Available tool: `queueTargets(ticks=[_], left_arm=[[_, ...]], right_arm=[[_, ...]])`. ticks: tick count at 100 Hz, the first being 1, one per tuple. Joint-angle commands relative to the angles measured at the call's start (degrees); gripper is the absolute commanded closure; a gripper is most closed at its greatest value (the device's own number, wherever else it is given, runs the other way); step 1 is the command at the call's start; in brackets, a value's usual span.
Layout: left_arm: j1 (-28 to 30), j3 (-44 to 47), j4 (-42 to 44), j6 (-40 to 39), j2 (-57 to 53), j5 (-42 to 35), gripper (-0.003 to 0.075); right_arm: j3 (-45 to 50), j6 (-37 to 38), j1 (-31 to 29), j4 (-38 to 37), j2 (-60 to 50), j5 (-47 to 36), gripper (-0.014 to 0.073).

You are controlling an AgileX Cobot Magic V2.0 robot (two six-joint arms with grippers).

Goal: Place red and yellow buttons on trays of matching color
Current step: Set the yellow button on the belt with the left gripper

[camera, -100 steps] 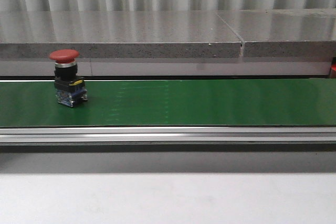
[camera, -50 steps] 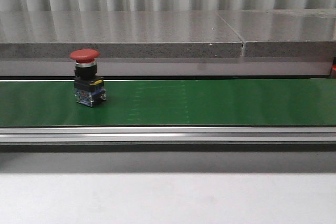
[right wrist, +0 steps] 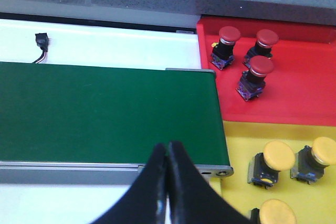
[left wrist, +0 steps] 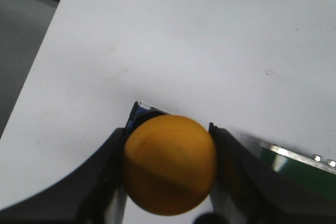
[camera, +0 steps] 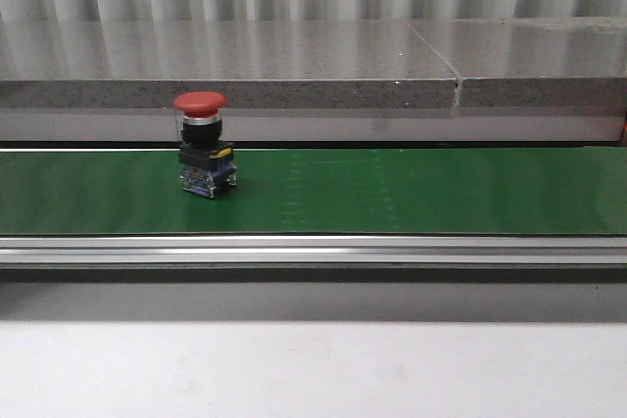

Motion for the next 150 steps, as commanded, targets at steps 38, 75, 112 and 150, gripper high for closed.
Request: queueTargets(ticks=[38,75,112,150], left_arm=[[-8.2,12.0,-3.2,2.7,-17.8,-0.4,0.074],[-14.9,20.1,-4.5,3.4,-22.1,-4.2,0.074],[-17.6,26.3,-5.5,3.4,-21.8,-10.2,0.0739],[-17.6,26.5,-5.6,3.4,-17.8,-9.6,0.0425]], right_arm=[[-1.3,-0.5,0.0,-0.3,0.1,-4.1,0.0662],[-1.3,-0.5,0.0,-0.3,0.1,-4.1,0.0662],[-1.3,-0.5,0.0,-0.3,0.1,-4.1,0.0662],[-1.3,-0.5,0.0,-0.3,0.1,-4.1,0.0662]])
